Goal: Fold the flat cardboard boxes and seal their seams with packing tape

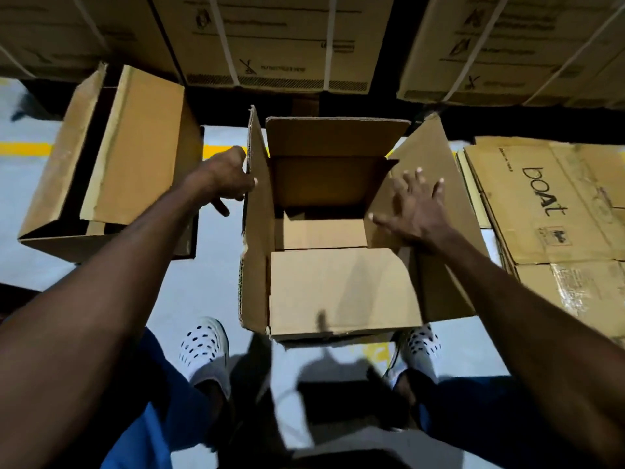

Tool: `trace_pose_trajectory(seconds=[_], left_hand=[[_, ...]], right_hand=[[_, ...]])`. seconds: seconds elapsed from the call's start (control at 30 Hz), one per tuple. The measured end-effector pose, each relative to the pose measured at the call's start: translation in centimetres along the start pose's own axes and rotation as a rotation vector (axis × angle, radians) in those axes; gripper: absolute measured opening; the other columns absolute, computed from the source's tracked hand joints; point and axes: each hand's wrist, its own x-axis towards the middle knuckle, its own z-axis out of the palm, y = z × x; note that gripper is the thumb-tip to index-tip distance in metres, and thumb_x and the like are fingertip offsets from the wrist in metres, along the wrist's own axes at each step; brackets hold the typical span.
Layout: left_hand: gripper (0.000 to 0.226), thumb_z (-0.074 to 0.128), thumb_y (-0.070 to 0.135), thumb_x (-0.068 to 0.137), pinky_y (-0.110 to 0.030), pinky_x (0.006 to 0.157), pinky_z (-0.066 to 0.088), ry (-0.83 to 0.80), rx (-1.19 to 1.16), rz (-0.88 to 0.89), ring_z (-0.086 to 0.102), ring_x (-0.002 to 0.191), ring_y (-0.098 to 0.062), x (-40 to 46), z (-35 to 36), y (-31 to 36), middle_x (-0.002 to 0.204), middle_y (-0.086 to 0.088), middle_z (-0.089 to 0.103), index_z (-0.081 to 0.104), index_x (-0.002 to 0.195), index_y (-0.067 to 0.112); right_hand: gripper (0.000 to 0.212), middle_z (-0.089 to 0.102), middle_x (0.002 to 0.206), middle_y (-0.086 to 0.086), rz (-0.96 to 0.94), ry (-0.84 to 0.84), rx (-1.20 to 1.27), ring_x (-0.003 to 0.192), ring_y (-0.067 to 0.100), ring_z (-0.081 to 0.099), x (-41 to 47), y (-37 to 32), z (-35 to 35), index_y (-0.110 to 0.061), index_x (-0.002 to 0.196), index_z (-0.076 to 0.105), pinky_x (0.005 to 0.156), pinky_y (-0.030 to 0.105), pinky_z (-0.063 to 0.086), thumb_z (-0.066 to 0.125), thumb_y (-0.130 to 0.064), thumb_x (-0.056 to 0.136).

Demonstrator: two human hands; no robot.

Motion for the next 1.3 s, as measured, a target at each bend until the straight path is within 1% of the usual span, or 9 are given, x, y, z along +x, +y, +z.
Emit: trace_pose_trajectory(seconds=[0.23,0.43,0.53,0.63,0.77,0.97,1.07,1.17,1.3], left_hand=[[0.025,0.055,0.004,0.095,-0.052,0.074,0.06,0.012,-0.071,0.025,0.063,0.095,-0.029,1.5,-0.1,1.0,0.115,-0.023,0.066,0.052,0.115,0.019],[0.037,0.052,0.002,0.093,-0.039,0.059,0.058,0.115,-0.099,0.047,0.066,0.078,-0.031,2.4,-0.6,1.0,0.104,-0.014,0.069,0.059,0.128,0.012],[0.043,0.055,0.007,0.098,-0.048,0.072,0.06,0.062,-0.148,0.059,0.065,0.106,-0.036,2.4,-0.4,0.9,0.121,-0.013,0.066,0.053,0.138,0.021],[0.048,0.056,0.024,0.102,-0.048,0.073,0.06,-0.071,-0.125,0.072,0.06,0.119,-0.031,2.0,0.3,0.9,0.13,-0.006,0.061,0.044,0.148,0.026],[0.052,0.051,0.032,0.103,-0.054,0.083,0.059,-0.242,0.108,0.13,0.047,0.134,-0.028,2.0,2.0,0.6,0.152,0.005,0.044,0.036,0.153,0.033],[0.041,0.059,0.033,0.099,-0.045,0.09,0.051,-0.406,0.355,0.158,0.051,0.122,-0.03,1.5,6.1,-0.3,0.133,0.008,0.042,0.048,0.138,0.037],[0.027,0.064,0.028,0.096,-0.042,0.102,0.043,-0.42,0.499,0.238,0.054,0.12,-0.028,1.3,9.2,-1.7,0.14,-0.012,0.051,0.049,0.118,0.021],[0.071,0.067,0.032,0.094,-0.042,0.115,0.033,-0.396,0.58,0.271,0.03,0.146,-0.029,0.6,12.1,-3.5,0.166,-0.009,0.013,0.03,0.152,0.013],[0.081,0.068,0.034,0.091,-0.052,0.115,0.032,-0.235,0.589,0.293,0.018,0.15,-0.032,-0.6,14.4,-5.1,0.167,-0.008,0.004,0.021,0.155,0.017]], right_hand=[[0.121,0.003,0.169,0.01,0.061,0.208,0.565,0.153,0.032,0.013,8.1,0.6,-3.3,-0.021,0.161,-0.004,0.116,0.067,0.024,0.07,-0.069,0.078],[0.097,0.077,0.096,0.007,-0.03,0.271,0.452,0.1,0.023,0.067,8.2,0.5,-2.6,-0.024,0.115,0.075,0.109,0.051,0.04,0.025,-0.097,0.075],[0.089,0.073,0.114,0.009,-0.147,-0.001,-0.024,0.13,0.027,0.053,7.7,0.3,1.2,-0.031,0.121,0.067,0.115,0.069,0.001,0.015,-0.089,0.081],[0.075,0.053,0.146,0.007,-0.212,-0.31,-0.448,0.151,0.03,0.021,5.8,-0.7,4.2,-0.036,0.14,0.048,0.108,0.077,-0.01,0.022,-0.083,0.088],[0.061,0.046,0.151,0.004,-0.163,-0.164,-0.487,0.154,0.034,0.005,3.1,-2.0,2.8,-0.025,0.143,0.045,0.11,0.078,-0.006,0.045,-0.062,0.095],[0.084,0.004,0.166,0.017,0.239,0.139,0.083,0.152,0.043,0.0,-0.7,1.0,-2.5,-0.012,0.156,0.019,0.11,0.076,0.01,0.068,-0.031,0.091],[0.087,0.03,0.158,0.019,0.338,0.191,0.461,0.137,0.046,0.039,-2.6,0.9,-2.8,-0.014,0.157,0.014,0.101,0.059,0.042,0.069,-0.03,0.091],[0.075,0.054,0.144,0.012,0.371,0.203,0.835,0.127,0.036,0.053,-3.5,-1.6,-3.1,-0.017,0.156,0.029,0.101,0.045,0.047,0.06,-0.046,0.094],[0.048,0.069,0.11,0.003,0.26,0.054,1.04,0.105,0.027,0.063,-5.4,-5.3,-0.5,-0.022,0.108,0.065,0.094,0.044,0.05,0.045,-0.062,0.089]])
